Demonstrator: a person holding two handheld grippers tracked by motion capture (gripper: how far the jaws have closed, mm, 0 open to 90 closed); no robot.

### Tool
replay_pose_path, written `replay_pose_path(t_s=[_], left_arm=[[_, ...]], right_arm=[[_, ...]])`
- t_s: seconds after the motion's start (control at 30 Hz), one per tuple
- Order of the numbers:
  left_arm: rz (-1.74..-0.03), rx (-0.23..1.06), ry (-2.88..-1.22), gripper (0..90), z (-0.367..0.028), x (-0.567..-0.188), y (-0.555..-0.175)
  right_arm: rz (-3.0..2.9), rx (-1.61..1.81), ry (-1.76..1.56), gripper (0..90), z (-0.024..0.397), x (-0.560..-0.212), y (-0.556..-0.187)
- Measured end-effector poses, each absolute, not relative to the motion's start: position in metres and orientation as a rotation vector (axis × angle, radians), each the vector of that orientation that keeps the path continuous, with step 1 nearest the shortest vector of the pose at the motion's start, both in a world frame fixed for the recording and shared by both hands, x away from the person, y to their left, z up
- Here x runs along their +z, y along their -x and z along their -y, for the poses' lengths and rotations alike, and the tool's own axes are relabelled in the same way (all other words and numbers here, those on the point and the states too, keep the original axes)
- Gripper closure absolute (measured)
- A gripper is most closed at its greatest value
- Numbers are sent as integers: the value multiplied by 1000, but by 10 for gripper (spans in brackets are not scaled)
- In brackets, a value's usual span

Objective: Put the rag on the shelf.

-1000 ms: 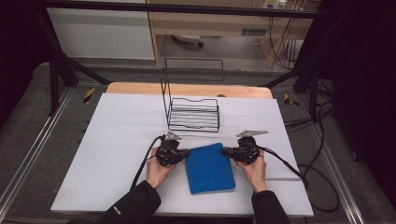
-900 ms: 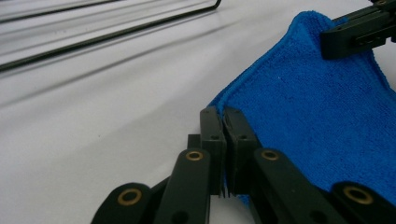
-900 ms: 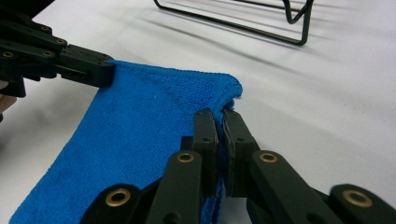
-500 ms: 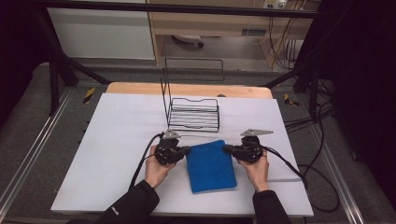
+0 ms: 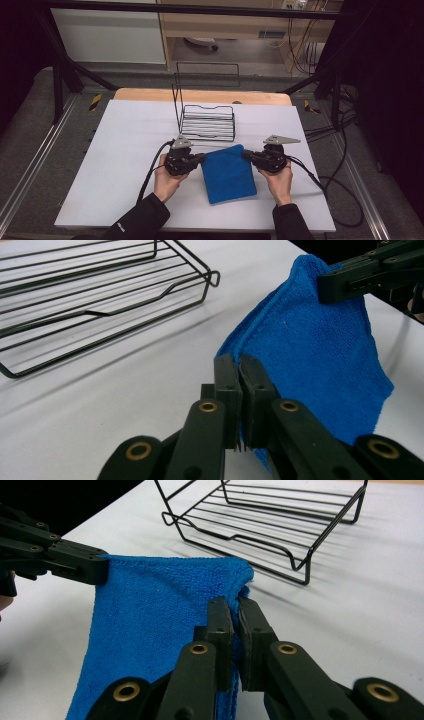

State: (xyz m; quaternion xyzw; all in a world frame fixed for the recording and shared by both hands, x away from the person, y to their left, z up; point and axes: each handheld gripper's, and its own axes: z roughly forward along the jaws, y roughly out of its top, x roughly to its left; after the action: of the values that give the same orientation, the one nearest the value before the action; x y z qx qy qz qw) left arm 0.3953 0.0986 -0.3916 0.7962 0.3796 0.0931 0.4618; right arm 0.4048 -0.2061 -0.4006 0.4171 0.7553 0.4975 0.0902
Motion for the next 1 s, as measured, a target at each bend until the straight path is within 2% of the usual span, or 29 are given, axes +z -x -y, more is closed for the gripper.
replay_pose_path(t_s=[1.0], left_arm=[[-840, 285, -1887, 874, -99, -356, -373]], right_arm=[[-2111, 1558, -1120, 863, 210, -367, -388]])
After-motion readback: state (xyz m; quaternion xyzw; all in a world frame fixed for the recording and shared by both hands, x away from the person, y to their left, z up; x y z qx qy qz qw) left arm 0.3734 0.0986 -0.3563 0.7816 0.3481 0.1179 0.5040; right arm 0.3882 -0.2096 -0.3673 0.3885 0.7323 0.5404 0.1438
